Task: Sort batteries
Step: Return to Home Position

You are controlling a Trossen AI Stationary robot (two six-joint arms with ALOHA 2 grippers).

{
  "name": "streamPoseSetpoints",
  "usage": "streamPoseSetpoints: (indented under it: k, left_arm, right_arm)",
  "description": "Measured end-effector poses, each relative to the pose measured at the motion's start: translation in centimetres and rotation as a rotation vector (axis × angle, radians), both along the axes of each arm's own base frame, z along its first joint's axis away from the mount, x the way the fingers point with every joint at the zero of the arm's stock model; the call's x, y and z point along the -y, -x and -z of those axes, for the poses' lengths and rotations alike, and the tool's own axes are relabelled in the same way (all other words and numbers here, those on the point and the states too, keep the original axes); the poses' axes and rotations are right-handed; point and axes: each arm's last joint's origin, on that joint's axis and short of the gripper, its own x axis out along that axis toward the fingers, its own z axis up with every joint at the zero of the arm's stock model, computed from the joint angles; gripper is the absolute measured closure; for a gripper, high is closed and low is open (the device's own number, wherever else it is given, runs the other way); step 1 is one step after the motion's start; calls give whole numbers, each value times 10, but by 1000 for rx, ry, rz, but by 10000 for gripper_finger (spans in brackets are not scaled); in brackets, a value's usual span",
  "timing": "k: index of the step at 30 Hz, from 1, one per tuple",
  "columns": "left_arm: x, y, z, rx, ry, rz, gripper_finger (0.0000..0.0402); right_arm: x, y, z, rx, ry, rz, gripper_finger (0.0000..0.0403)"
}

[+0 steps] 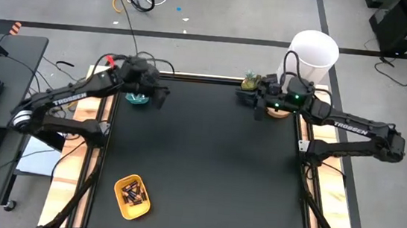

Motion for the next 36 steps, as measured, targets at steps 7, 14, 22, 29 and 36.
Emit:
streamPoseSetpoints:
  k: [7, 14, 22, 29, 36]
  left_arm:
    - [55, -9, -14, 49, -40, 88, 314]
    - [91, 6, -6, 157, 19, 18, 337]
    - [114, 7, 5, 320, 214, 36, 342]
    - [126, 6, 5, 349, 258, 24, 342]
    - [127, 7, 7, 307, 172, 40, 342]
  right_arm:
    - [6, 35, 32, 92, -91, 68, 395]
    - [-7, 67, 59, 219, -131, 73, 401]
    - [-22, 88, 78, 260, -185, -4, 395]
    - [-30, 92, 85, 228, -175, -188, 401]
    - [-32, 90, 101, 70, -223, -259, 402]
